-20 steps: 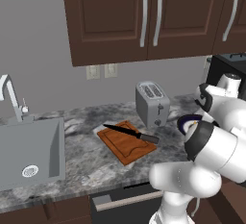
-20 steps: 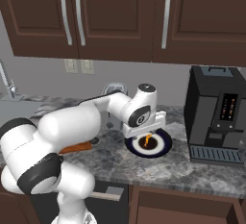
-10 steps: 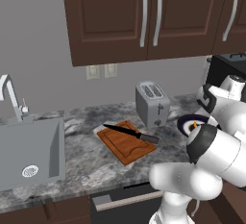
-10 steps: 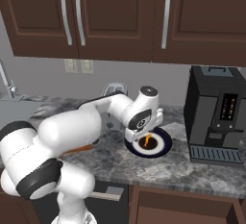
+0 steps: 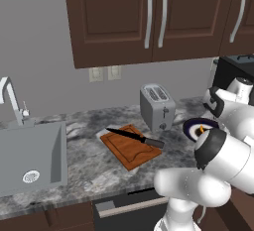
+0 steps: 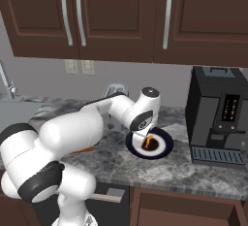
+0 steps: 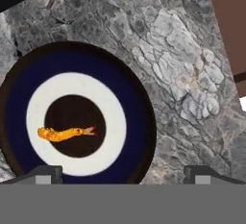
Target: Pick up the knife from the drawer and place it on the cutting board. Then place the meat from the plate to the cutting board.
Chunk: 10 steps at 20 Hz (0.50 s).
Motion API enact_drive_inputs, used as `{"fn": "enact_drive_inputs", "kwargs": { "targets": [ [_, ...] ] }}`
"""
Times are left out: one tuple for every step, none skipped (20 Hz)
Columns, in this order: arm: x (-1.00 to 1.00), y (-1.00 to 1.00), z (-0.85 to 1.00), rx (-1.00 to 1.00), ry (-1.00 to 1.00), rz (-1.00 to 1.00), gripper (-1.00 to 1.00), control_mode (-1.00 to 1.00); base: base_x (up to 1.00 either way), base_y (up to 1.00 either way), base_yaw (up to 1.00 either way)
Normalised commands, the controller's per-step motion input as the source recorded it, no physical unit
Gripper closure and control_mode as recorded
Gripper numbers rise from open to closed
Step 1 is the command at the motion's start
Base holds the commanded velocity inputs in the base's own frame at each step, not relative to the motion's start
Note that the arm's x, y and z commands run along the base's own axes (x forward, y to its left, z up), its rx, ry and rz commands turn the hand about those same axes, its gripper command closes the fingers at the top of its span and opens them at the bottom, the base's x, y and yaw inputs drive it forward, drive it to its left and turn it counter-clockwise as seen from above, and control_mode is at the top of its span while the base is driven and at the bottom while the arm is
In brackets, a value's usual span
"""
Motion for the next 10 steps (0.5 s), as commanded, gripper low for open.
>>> {"fn": "enact_drive_inputs", "kwargs": {
  "targets": [
    [0.00, -0.02, 0.00, -0.12, 0.02, 0.47, -1.00, -1.00, 0.00, 0.00, 0.00],
    [0.00, -0.04, 0.00, -0.12, 0.03, 0.46, -1.00, -1.00, 0.00, 0.00, 0.00],
    [0.00, -0.06, 0.00, -0.12, 0.03, 0.46, -1.00, -1.00, 0.00, 0.00, 0.00],
    [0.00, -0.09, 0.00, -0.12, 0.02, 0.47, -1.00, -1.00, 0.00, 0.00, 0.00],
    [0.00, -0.14, 0.00, -0.11, 0.01, 0.48, -1.00, -1.00, 0.00, 0.00, 0.00],
    [0.00, -0.15, 0.00, -0.10, 0.00, 0.48, -1.00, -1.00, 0.00, 0.00, 0.00],
    [0.00, -0.18, 0.00, -0.07, 0.00, 0.48, -1.00, -1.00, 0.00, 0.00, 0.00],
    [0.00, -0.14, 0.00, -0.08, 0.00, 0.47, -1.00, -1.00, 0.00, 0.00, 0.00],
    [0.00, -0.15, 0.00, -0.07, 0.00, 0.49, -1.00, -1.00, 0.00, 0.00, 0.00],
    [0.00, -0.09, 0.00, -0.05, 0.00, 0.53, -1.00, -1.00, 0.00, 0.00, 0.00]
  ]
}}
